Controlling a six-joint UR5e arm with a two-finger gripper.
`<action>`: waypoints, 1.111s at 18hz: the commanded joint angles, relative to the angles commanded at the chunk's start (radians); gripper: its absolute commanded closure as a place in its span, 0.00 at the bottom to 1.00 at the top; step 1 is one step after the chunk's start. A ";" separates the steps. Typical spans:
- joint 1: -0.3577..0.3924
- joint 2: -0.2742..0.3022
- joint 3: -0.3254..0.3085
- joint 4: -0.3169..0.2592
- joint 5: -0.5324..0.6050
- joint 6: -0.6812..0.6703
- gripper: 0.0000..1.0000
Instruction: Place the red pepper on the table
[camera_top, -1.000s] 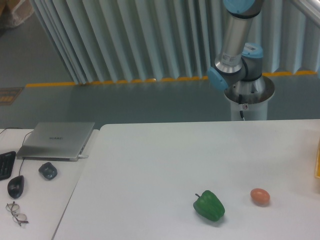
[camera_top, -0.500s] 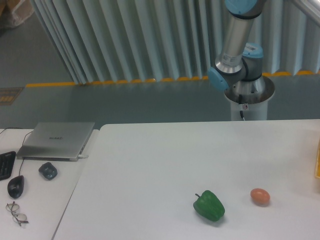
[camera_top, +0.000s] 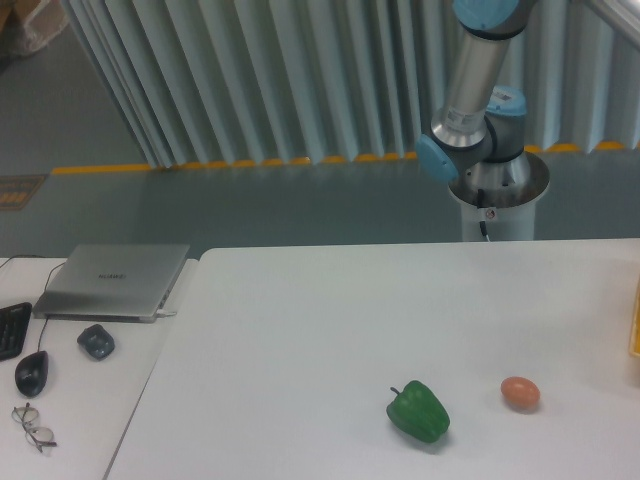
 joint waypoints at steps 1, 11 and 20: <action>0.000 0.000 0.000 0.000 0.000 0.000 0.56; 0.014 -0.026 -0.003 0.031 0.000 -0.003 0.55; 0.012 -0.026 -0.005 0.037 0.000 -0.021 1.00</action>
